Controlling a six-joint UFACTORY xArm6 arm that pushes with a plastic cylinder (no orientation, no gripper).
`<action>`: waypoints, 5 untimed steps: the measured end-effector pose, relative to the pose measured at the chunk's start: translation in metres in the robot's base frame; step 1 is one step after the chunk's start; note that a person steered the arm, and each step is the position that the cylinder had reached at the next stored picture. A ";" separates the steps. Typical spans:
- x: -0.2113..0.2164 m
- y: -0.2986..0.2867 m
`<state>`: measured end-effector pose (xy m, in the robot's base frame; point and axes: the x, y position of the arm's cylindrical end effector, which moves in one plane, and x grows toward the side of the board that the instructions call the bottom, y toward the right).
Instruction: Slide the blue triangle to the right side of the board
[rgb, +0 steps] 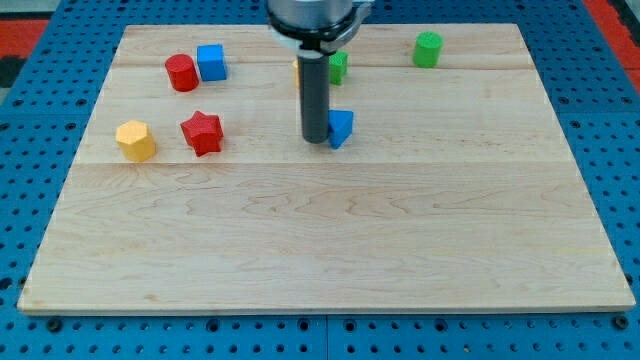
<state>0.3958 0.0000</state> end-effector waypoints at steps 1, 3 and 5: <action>-0.004 0.035; -0.022 0.015; -0.020 0.103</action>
